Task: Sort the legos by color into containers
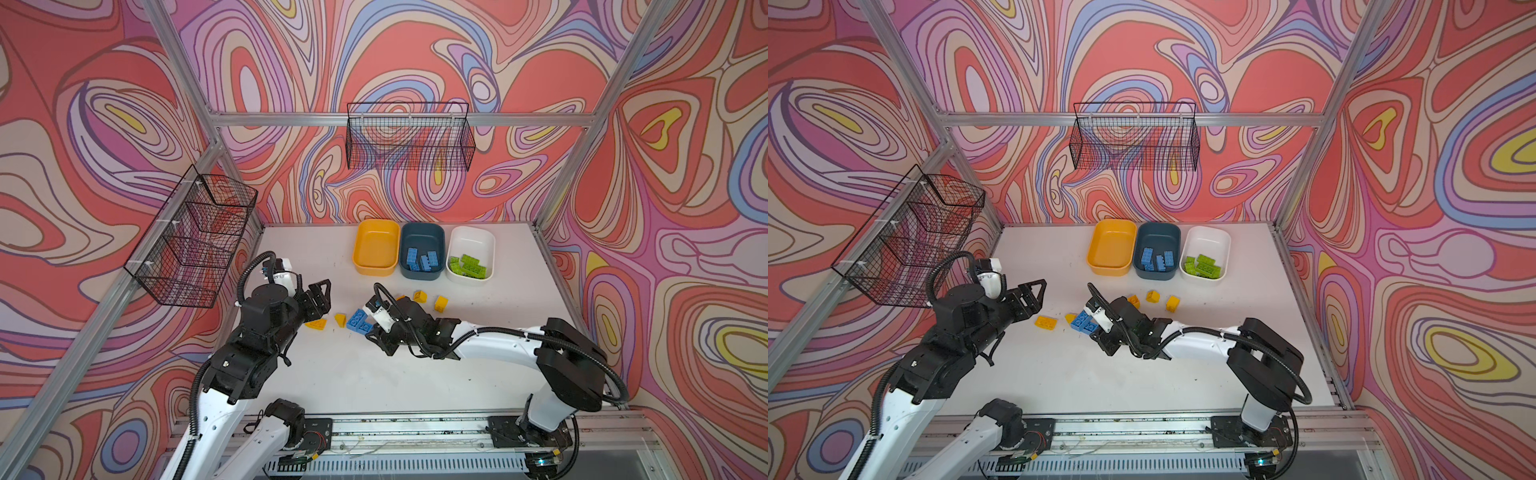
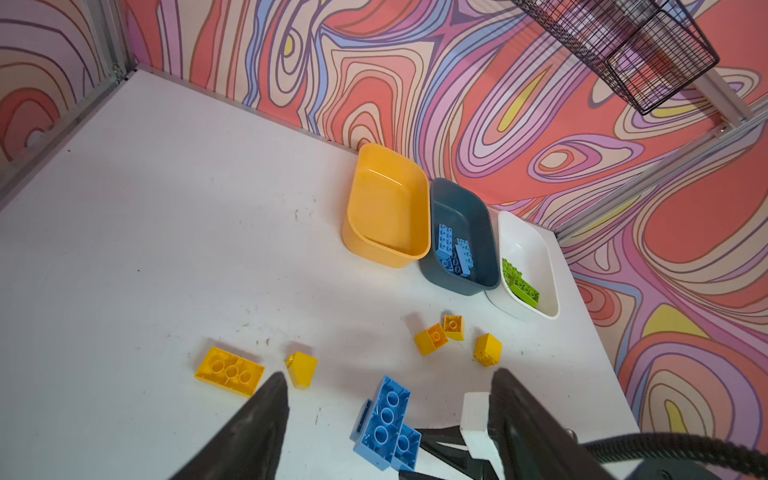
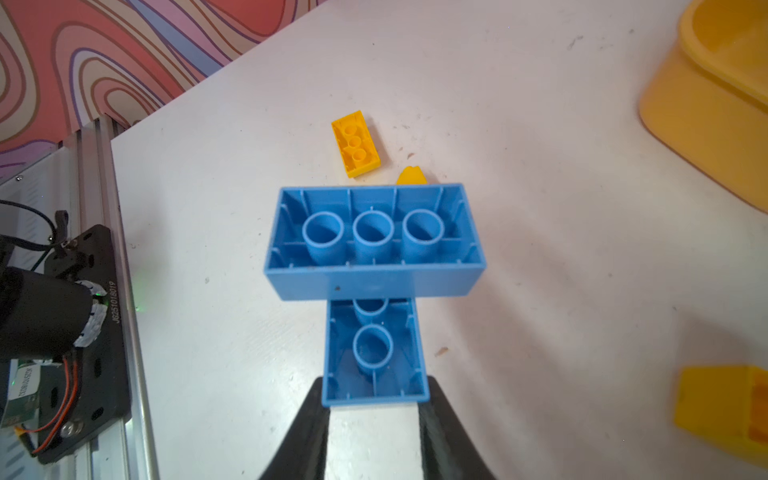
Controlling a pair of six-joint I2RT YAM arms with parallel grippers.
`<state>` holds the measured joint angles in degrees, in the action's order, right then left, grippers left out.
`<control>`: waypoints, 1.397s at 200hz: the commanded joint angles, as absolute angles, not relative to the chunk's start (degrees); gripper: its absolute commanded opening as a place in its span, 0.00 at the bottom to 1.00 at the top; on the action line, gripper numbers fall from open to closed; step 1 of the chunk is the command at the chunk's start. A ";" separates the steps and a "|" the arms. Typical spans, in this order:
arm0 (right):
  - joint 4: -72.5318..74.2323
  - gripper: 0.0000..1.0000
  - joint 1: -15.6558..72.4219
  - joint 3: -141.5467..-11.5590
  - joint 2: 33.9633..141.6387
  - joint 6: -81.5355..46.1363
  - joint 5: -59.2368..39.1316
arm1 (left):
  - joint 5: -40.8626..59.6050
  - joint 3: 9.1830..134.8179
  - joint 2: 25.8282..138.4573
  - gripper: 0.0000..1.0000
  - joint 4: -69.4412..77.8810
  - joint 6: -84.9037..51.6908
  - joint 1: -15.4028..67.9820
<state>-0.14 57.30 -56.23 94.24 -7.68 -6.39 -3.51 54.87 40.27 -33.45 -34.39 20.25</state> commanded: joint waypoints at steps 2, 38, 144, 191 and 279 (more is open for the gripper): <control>-10.78 0.29 55.98 -54.77 91.49 -9.99 -4.13 | -1.62 52.34 40.52 0.76 -29.43 -37.35 20.18; -18.88 0.30 52.93 -54.92 90.38 -10.99 -6.83 | -0.07 48.92 41.76 0.76 -27.05 -38.82 20.17; -36.91 0.30 43.09 -63.49 90.75 -7.64 -21.60 | 2.77 42.39 45.13 0.75 -22.21 -40.24 20.22; -33.94 0.31 39.83 -63.30 94.80 -11.10 -25.01 | 3.33 40.71 45.57 0.75 -20.57 -40.60 20.34; -32.94 0.31 31.06 -76.65 94.29 -14.32 -21.63 | 3.36 37.74 47.79 0.76 -19.73 -39.71 22.58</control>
<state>-34.06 34.30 -71.29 94.50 -12.95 -23.22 3.22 38.41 46.24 -20.71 -39.70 20.88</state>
